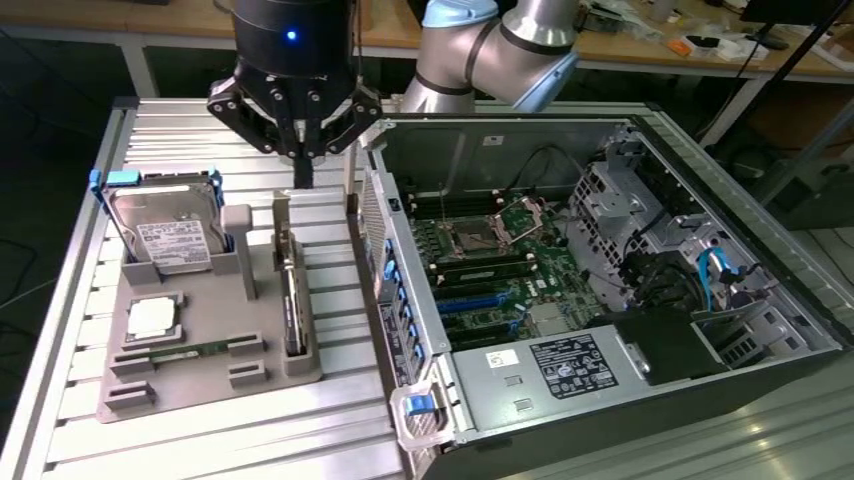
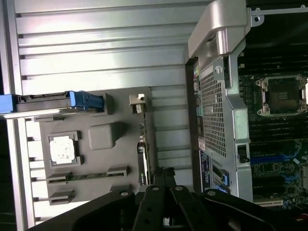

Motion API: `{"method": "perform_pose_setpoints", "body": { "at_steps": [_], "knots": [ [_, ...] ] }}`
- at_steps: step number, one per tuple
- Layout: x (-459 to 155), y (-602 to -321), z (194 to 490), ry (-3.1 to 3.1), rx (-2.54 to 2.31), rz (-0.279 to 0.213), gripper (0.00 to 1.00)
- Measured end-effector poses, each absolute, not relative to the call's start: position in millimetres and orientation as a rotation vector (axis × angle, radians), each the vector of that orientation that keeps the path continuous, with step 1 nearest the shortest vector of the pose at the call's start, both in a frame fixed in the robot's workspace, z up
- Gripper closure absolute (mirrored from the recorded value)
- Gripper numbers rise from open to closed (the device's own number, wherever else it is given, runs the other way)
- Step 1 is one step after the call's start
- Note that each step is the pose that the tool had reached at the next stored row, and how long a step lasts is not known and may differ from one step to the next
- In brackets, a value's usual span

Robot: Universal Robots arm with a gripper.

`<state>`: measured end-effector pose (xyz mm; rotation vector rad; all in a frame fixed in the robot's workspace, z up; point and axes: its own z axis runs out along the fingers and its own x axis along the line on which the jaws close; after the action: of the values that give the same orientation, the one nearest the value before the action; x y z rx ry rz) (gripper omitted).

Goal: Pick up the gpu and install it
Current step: 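Reach for the gpu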

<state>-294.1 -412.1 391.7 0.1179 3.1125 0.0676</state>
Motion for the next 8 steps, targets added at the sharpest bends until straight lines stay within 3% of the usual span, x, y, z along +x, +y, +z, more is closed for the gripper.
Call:
{"method": "perform_pose_setpoints", "body": {
  "at_steps": [8],
  "knots": [
    [-318,-413,391,3.112,0.118,0.068,0.89]
  ]
}}
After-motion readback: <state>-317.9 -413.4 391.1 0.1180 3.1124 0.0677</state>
